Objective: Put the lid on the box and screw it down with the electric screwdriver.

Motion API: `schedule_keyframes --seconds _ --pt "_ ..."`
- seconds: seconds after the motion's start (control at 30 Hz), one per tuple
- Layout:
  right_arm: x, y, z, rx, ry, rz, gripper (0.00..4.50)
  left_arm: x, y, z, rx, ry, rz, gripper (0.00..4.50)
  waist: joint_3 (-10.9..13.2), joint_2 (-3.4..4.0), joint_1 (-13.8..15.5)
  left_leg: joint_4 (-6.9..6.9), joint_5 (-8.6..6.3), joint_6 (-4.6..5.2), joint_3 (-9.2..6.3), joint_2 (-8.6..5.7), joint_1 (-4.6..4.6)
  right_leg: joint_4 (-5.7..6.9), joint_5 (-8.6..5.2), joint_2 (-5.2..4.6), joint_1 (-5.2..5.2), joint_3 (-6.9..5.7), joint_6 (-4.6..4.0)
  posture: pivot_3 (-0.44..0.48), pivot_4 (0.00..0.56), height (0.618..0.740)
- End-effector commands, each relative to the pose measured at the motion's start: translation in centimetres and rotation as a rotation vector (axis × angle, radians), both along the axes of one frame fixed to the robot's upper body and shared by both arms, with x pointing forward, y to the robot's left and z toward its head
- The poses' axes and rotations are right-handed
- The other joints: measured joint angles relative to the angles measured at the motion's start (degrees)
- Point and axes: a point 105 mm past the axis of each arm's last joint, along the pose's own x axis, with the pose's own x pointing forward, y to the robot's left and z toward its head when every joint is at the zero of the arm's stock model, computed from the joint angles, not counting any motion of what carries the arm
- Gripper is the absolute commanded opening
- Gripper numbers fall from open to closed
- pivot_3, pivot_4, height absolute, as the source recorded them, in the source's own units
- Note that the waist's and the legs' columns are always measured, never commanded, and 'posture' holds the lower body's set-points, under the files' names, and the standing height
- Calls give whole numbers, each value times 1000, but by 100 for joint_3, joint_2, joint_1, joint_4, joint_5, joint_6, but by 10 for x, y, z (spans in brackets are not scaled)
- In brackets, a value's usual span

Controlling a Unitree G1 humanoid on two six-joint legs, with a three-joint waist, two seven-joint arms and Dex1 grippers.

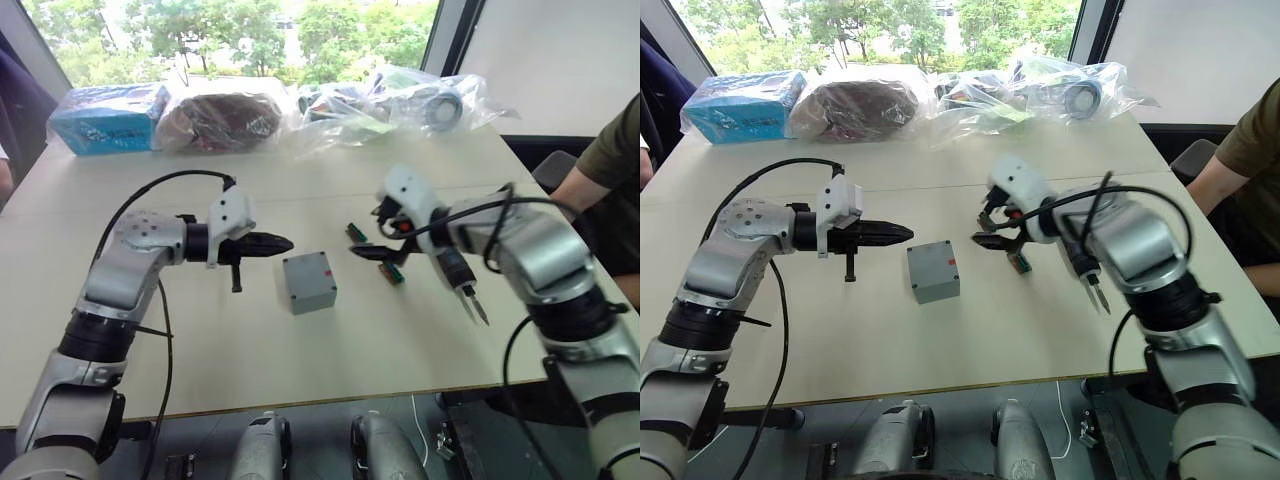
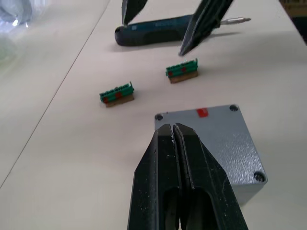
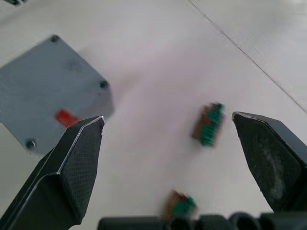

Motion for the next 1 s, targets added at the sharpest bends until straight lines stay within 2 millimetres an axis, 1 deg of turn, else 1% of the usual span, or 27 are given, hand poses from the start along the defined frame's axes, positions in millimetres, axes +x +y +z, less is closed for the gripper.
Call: schedule_keyframes --seconds 0.03,0.1,0.17,0.27,0.37,0.57,0.7,0.8,0.9,1.0 --pt "4 -35 11 -103 38 -132 4470 -6 -14 18 -34 -68 -68 0 0 0 -1 0 0 0 1 0 0 0 0 0 -1 0 0 0 150 740" --pt "11 -55 3 -120 133 -261 4470 -8 -19 23 -50 -82 -85 0 0 -1 -15 0 0 0 1 1 1 -1 -1 1 0 0 -1 0 150 740" --pt "15 -71 -4 -138 193 -342 4470 -10 -26 25 -62 -91 -104 0 0 -1 -19 0 0 0 1 1 1 0 -1 2 -1 4 -2 0 150 740" --pt "21 -82 -16 -141 283 -410 4470 -12 -31 26 -78 -100 -116 0 1 0 -6 -2 0 0 2 1 -1 -1 -1 3 -4 5 -3 0 150 740" --pt "26 -88 -30 -145 379 -446 4470 -12 -31 24 -92 -94 -117 0 1 1 -21 -3 0 1 4 0 -2 0 -1 2 -7 9 -2 0 150 740" --pt "27 -96 -49 -152 513 -488 4470 -14 -34 19 -87 -97 -121 0 1 1 -10 -3 0 1 7 0 -1 1 -1 3 -7 9 -2 0 150 740" --pt "27 -96 -72 -191 596 -492 4470 -17 -33 19 -73 -121 -121 0 1 1 -6 -1 0 0 9 -1 -2 1 0 2 -7 9 -1 0 150 740" --pt "31 -92 -76 -198 604 -473 4470 -17 -33 19 -69 -132 -112 0 1 0 -9 0 0 0 11 -1 -1 4 0 3 -6 8 -1 0 150 740" --pt "34 -84 -80 -193 615 -452 3856 -20 -30 19 -71 -140 -96 0 0 -1 -25 1 0 0 11 -1 1 4 0 3 -4 7 -1 0 150 740" --pt "36 -78 -79 -181 621 -440 2881 -21 -28 18 -59 -148 -82 0 0 -1 -40 0 0 0 9 1 2 6 0 5 -4 8 -1 0 150 740"
